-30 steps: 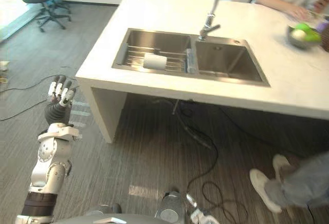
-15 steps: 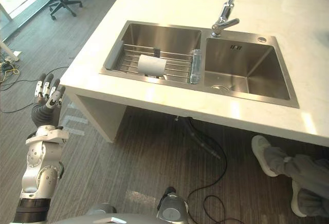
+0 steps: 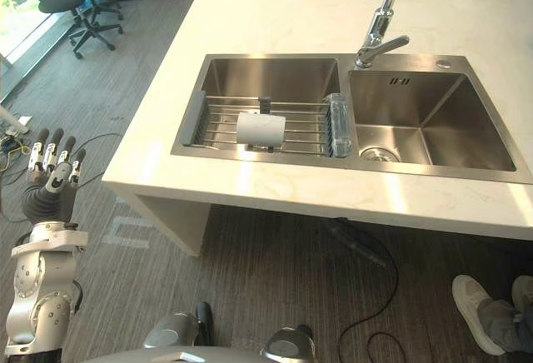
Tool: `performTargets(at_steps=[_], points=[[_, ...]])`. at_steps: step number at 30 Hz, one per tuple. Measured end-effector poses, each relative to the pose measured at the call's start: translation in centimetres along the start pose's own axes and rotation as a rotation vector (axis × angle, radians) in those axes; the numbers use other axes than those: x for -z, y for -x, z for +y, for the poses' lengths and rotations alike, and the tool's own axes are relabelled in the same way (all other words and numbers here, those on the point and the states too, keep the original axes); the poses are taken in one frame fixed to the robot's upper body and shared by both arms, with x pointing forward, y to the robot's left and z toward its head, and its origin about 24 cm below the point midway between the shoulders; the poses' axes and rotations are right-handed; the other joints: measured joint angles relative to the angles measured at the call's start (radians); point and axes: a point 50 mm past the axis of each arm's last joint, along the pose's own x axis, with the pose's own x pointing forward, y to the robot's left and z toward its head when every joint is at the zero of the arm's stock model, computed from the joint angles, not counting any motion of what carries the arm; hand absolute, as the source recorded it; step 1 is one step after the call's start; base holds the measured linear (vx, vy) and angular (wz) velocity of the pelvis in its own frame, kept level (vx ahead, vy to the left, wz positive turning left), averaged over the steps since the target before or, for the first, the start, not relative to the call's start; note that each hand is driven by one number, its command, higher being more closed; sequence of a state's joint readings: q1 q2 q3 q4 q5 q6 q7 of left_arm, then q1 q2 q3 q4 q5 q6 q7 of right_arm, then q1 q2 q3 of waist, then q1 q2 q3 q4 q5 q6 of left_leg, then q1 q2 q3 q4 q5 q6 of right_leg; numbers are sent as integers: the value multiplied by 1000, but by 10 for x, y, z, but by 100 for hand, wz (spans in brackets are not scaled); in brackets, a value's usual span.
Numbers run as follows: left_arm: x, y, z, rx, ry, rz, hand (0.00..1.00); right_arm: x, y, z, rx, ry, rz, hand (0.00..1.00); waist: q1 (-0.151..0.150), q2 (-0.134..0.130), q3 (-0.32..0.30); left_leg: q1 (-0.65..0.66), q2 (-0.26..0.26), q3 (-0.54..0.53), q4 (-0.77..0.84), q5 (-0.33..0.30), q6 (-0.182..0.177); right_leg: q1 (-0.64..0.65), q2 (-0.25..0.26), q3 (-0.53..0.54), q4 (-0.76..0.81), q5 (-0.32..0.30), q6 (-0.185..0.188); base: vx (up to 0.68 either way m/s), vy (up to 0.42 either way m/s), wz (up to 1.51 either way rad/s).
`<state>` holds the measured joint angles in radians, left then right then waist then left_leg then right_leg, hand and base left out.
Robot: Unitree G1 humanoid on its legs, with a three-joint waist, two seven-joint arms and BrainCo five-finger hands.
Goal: Walk over to the sink, pick up the cup, carry it to the dishwasher, place the cup inside the dishwasher, then close the dishwasher door
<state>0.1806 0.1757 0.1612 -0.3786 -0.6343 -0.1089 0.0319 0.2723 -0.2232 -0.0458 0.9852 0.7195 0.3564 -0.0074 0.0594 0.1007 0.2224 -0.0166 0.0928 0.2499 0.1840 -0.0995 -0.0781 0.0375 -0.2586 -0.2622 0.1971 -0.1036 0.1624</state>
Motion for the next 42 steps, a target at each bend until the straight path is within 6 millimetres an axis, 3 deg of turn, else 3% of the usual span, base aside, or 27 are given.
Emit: performTargets(at_steps=[3,4,10,15,19,24,27,28,30,32,35,39,42], points=[[3,-2,-8,52,15,3,0,2,-1,0,4,7,-25,0,-27,-4,-47,3,-25,-39,-102,64,15,-9,1,-32,-43,3,4,194,-16,10],[39,-6,-25,160,-16,154,0,-19,2,21,-38,-69,-146,0,-35,-41,-108,2,1,-130,-241,182,1,64,91,-136,-279,155,-36,92,-22,13],[39,-6,-25,155,-15,157,0,-19,2,21,-40,-64,-147,0,-34,-43,-107,25,4,-112,-255,183,0,71,91,-126,-278,154,-36,1,-1,-7],[51,-5,-20,93,0,193,0,-27,2,31,-88,22,-173,0,-63,-57,-112,97,5,-81,-262,173,-2,125,89,-106,-278,141,-38,2,-8,-17],[58,-11,-22,53,39,204,0,-33,2,33,-100,64,-187,0,-67,-59,-122,120,6,-74,-263,173,-2,151,89,-109,-274,134,-34,-8,-3,2],[56,-18,-26,18,19,182,0,-27,0,26,-99,49,-151,0,-67,-59,-135,118,7,-74,-247,158,12,167,76,-136,-219,90,-12,-30,-1,19],[47,-21,-22,-25,-162,116,0,-27,-1,23,-85,51,-138,0,-59,-55,-134,56,37,-20,-87,73,37,141,58,-130,-138,41,-11,-8,25,13],[37,-24,-17,-63,-225,65,0,-26,-1,22,-79,48,-134,0,-54,-52,-132,30,46,-17,-3,38,64,138,52,-125,-107,25,-11,30,32,6],[12,-29,-9,-95,-276,-42,0,-25,-2,20,-72,27,-128,0,-55,-49,-132,22,53,-2,43,36,64,140,46,-124,-93,13,-11,48,13,8],[-24,-36,-6,-87,-307,-198,0,-23,-2,14,-55,-9,-117,0,-38,-36,-132,48,51,-4,-15,63,29,140,52,-114,-110,20,-14,21,-28,-9],[-47,-41,-12,-38,-224,-287,0,-24,-2,6,-44,-32,-109,0,-21,-24,-136,78,36,-8,-109,104,12,132,56,-99,-153,42,-17,-7,-16,-13],[-51,-43,-14,6,-160,-283,0,-26,-2,4,-43,-48,-125,0,-26,-11,-138,122,22,12,-159,93,3,119,53,-61,-150,47,-14,-1,29,-35],[-50,-43,-19,58,-139,-278,0,-25,-3,11,-63,-80,-154,0,-29,-21,-141,126,7,20,-175,76,-7,72,37,-30,-106,34,-11,24,49,-31]])
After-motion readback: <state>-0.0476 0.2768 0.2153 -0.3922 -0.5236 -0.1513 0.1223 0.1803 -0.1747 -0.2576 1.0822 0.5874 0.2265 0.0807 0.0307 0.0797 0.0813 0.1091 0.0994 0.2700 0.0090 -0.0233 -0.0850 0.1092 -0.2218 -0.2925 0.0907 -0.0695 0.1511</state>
